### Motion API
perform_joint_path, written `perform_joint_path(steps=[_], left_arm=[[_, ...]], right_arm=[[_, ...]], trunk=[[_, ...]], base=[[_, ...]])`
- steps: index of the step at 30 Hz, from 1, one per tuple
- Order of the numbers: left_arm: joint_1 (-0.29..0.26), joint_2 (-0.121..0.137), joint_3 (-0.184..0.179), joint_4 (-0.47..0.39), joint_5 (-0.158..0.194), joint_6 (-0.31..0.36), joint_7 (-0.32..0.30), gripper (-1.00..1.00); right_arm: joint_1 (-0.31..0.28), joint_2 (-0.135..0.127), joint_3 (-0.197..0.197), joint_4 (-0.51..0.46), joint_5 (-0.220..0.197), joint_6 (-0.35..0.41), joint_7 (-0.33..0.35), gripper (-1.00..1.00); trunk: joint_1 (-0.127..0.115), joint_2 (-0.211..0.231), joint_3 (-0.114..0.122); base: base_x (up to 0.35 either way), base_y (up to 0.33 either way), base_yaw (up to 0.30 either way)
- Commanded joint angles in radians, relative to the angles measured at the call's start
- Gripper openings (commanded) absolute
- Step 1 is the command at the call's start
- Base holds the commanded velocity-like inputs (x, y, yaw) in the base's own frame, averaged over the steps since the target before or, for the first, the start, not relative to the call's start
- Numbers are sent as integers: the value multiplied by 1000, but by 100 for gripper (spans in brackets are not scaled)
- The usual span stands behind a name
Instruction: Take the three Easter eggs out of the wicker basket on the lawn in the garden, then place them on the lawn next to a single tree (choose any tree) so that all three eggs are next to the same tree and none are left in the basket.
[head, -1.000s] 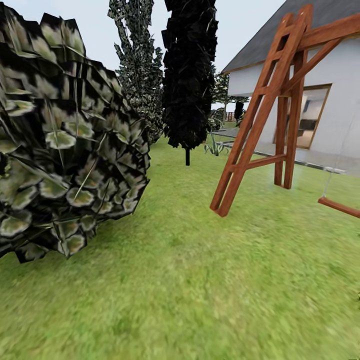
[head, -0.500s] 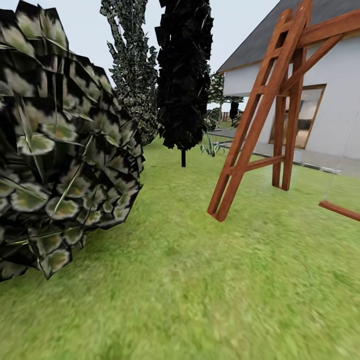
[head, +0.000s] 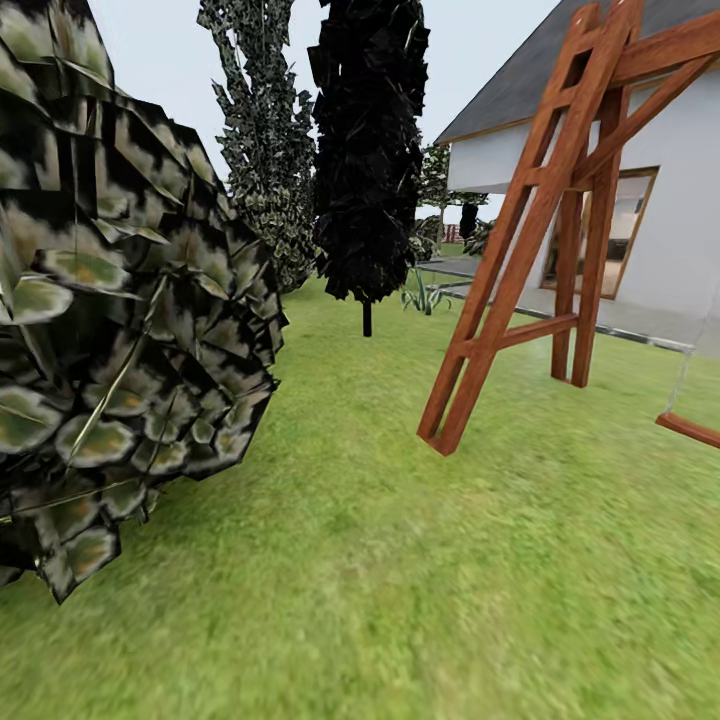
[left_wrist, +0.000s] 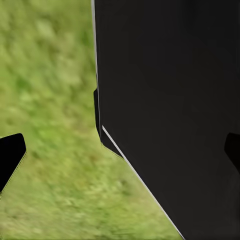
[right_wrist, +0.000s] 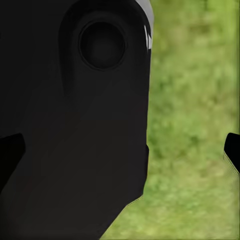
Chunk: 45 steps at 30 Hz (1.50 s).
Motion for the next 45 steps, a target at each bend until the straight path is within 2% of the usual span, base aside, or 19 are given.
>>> perform_joint_path(steps=[1, 45], left_arm=[[1, 0, 0, -2, 0, 0, 0, 100], [1, -1, 0, -1, -2, 0, 0, 100]], right_arm=[[-1, 0, 1, 2, 0, 0, 0, 100], [-1, -1, -1, 2, 0, 0, 0, 100]], trunk=[[1, 0, -1], [1, 0, -1]], base=[[335, 0, 0], [335, 0, 0]])
